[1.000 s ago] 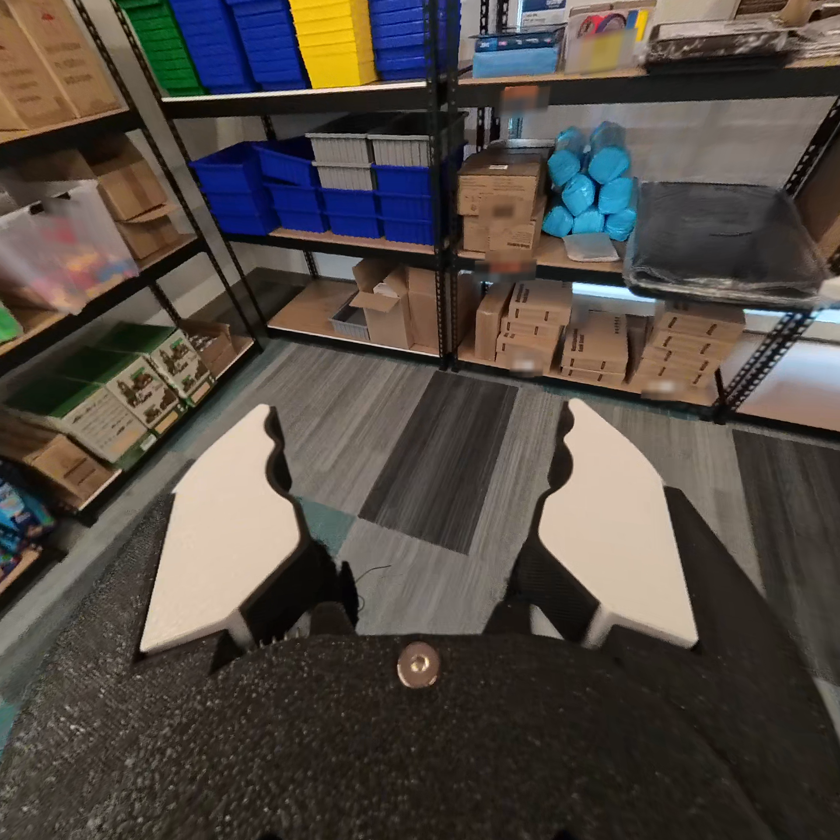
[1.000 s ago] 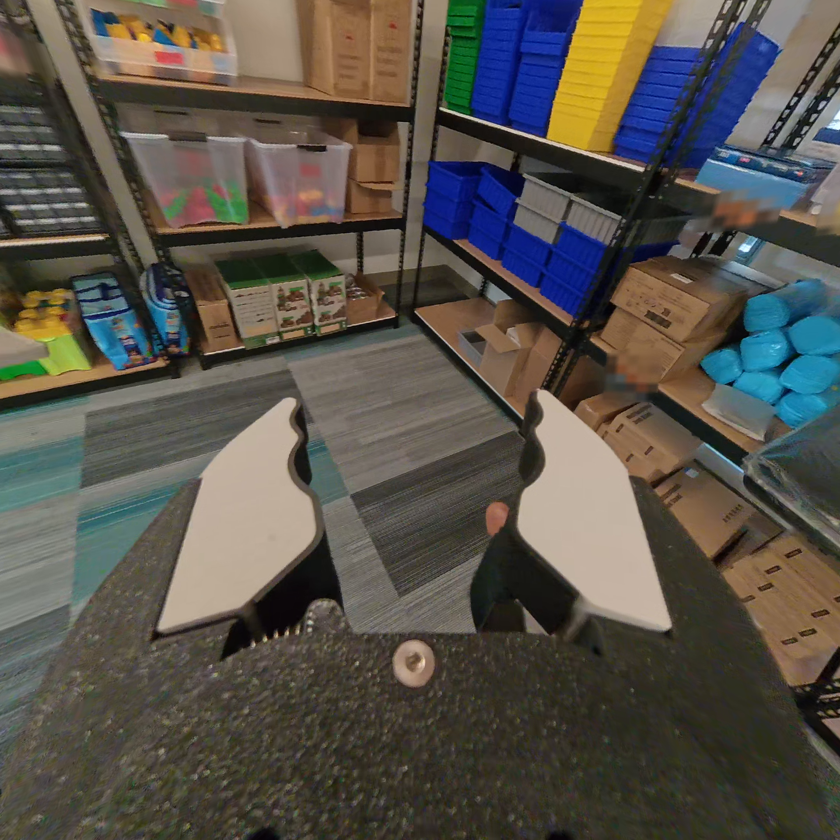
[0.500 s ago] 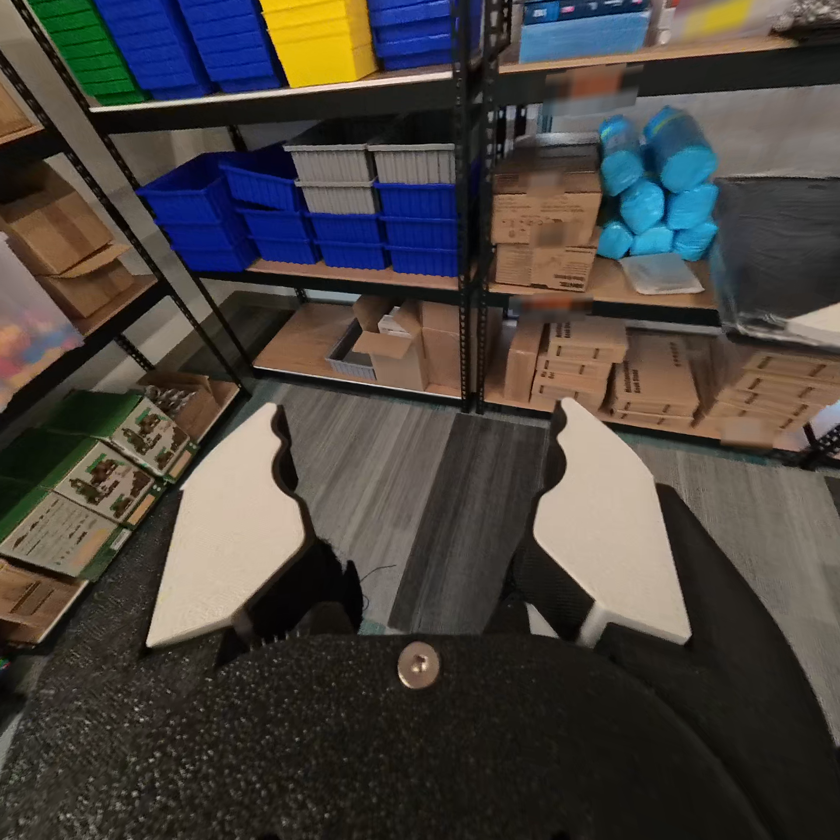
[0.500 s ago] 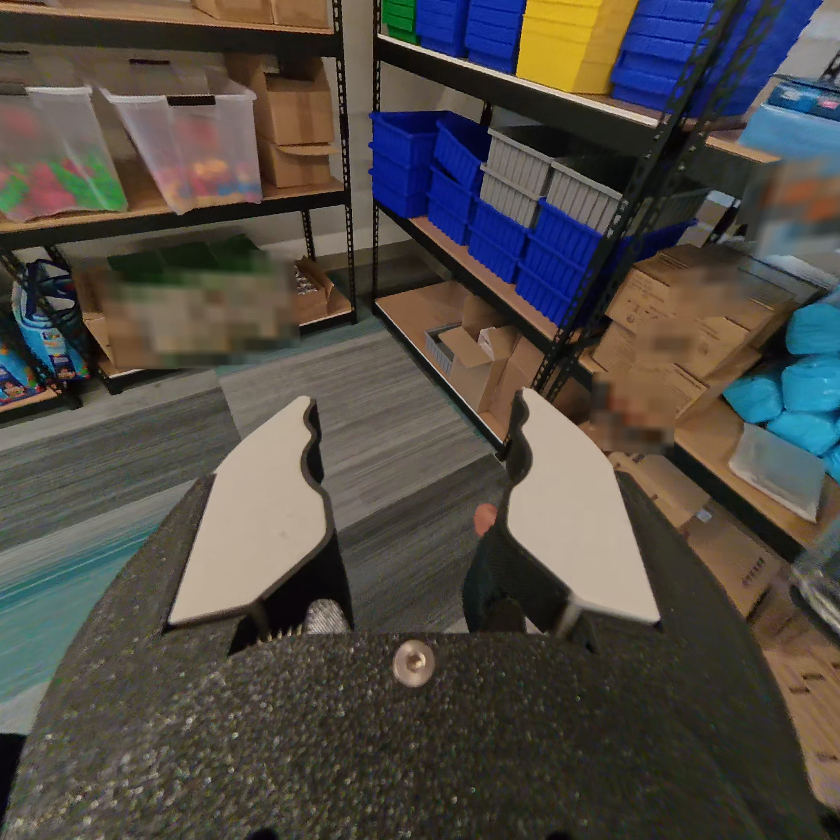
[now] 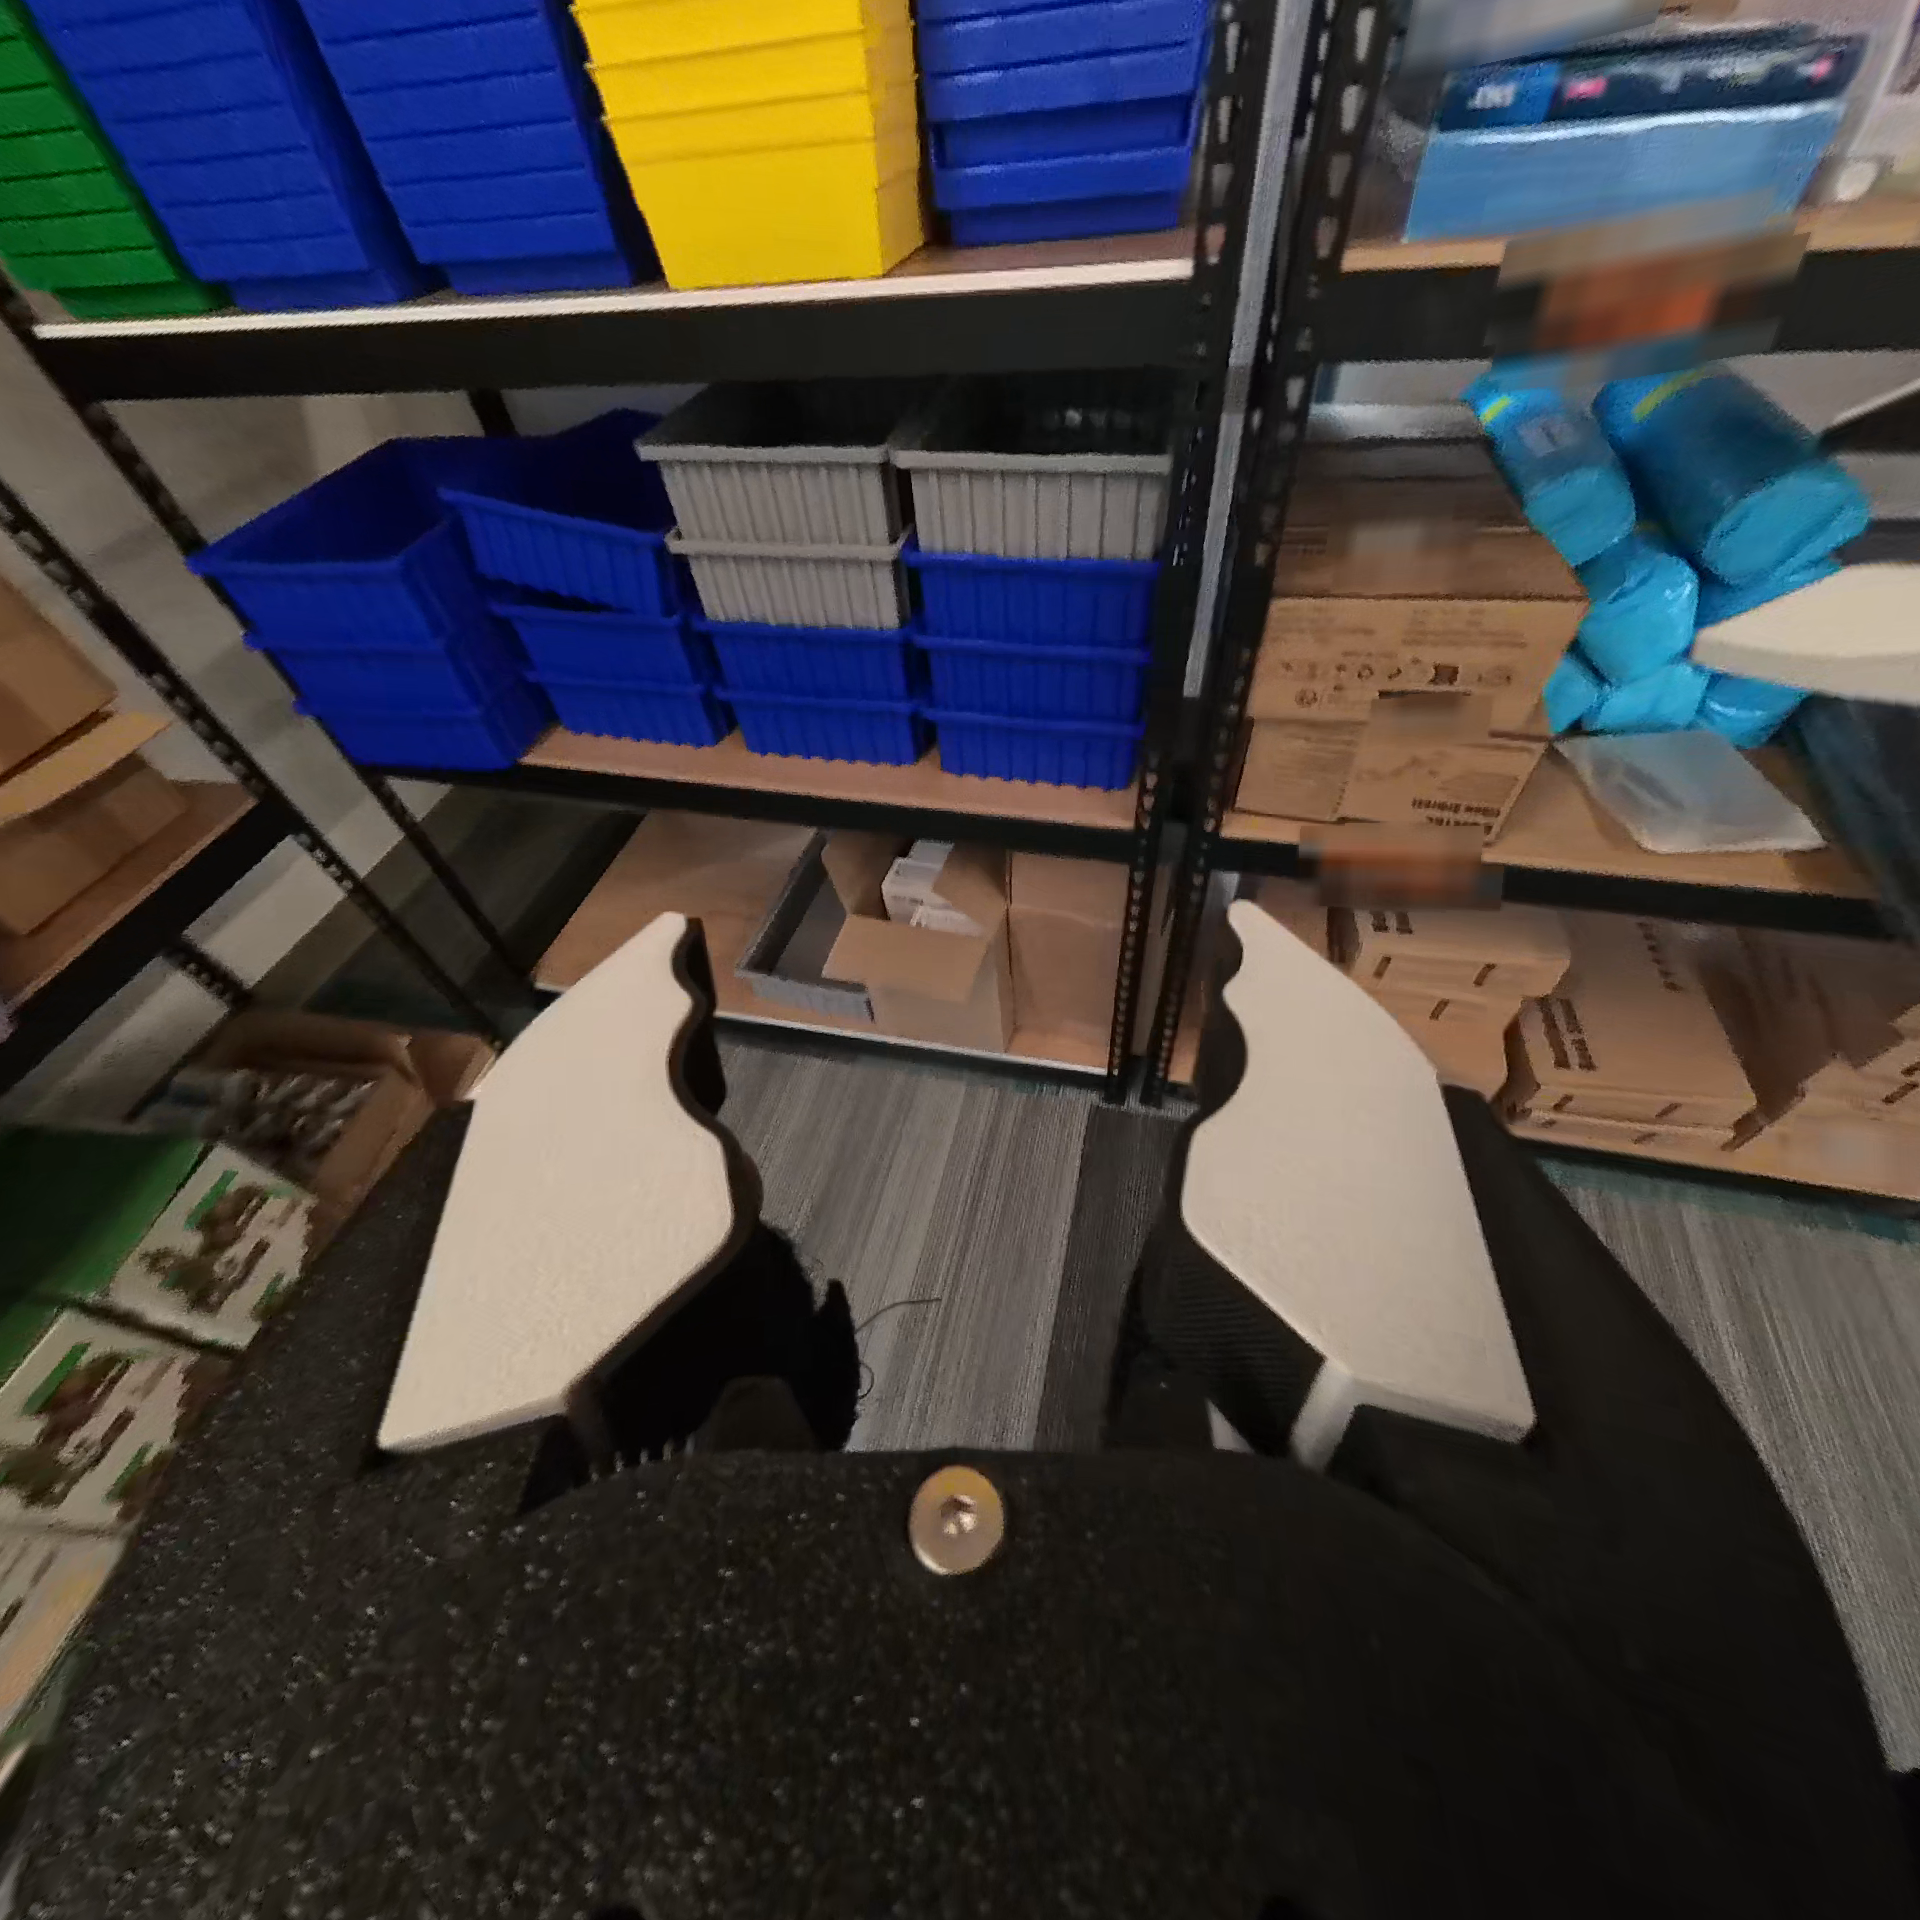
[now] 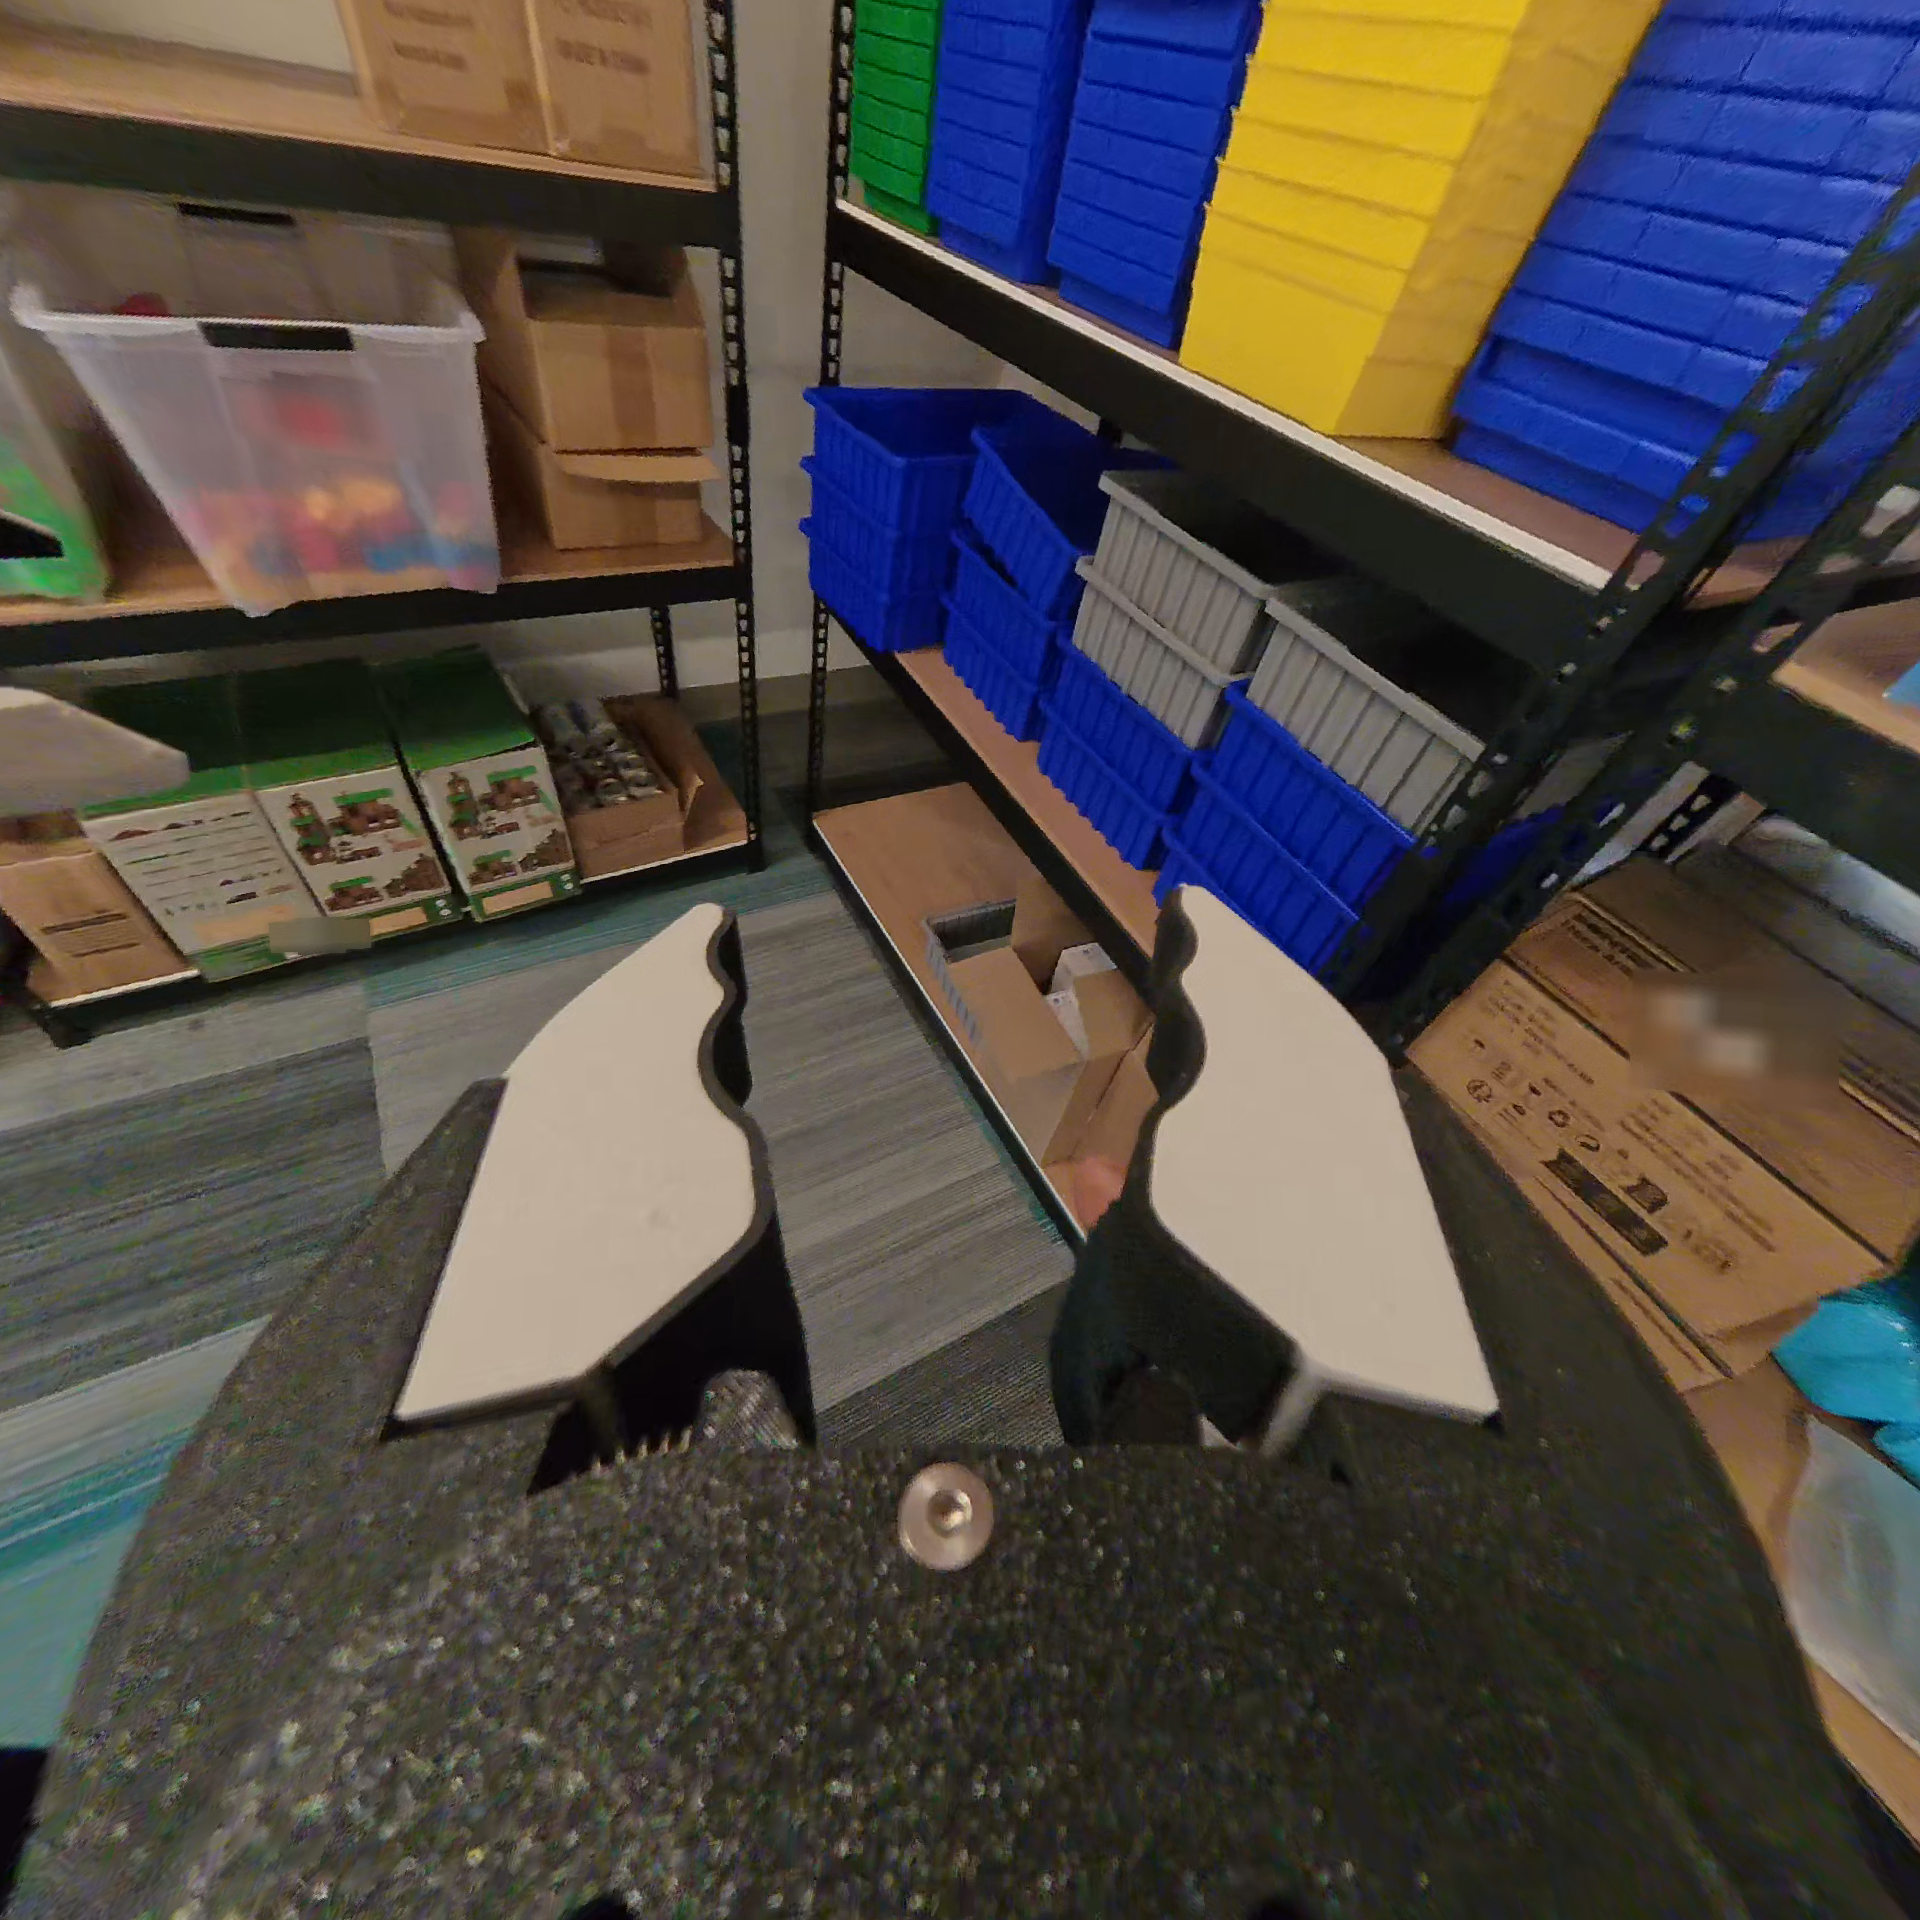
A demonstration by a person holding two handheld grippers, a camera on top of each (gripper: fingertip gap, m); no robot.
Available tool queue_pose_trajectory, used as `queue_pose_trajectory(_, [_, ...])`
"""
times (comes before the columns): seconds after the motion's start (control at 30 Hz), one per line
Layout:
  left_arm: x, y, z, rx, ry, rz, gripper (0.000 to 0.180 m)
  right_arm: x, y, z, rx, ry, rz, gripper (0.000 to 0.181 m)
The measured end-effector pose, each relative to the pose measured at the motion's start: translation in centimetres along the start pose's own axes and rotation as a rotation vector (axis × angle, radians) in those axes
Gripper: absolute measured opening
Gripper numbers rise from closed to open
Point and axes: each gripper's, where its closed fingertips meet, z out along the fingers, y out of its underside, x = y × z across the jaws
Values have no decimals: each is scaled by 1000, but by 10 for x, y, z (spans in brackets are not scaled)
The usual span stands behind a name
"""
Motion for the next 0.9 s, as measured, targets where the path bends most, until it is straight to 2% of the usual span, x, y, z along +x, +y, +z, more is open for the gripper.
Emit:
queue_pose_trajectory(0.1, [-28,-22,61,0,53,-18,91,12,-11,64,-48,-32,46,78])
queue_pose_trajectory(0.23, [-65,-54,139,30,69,13,91,42,-36,134,-54,-2,-37,79])
queue_pose_trajectory(0.43, [-100,-77,238,4,117,46,89,95,-45,229,-64,24,-21,78])
queue_pose_trajectory(0.7, [-160,-117,350,-13,61,56,88,152,-84,366,-10,-61,-28,76])
queue_pose_trajectory(0.9, [-215,-135,417,-24,25,40,88,147,-168,473,71,-207,-166,80])
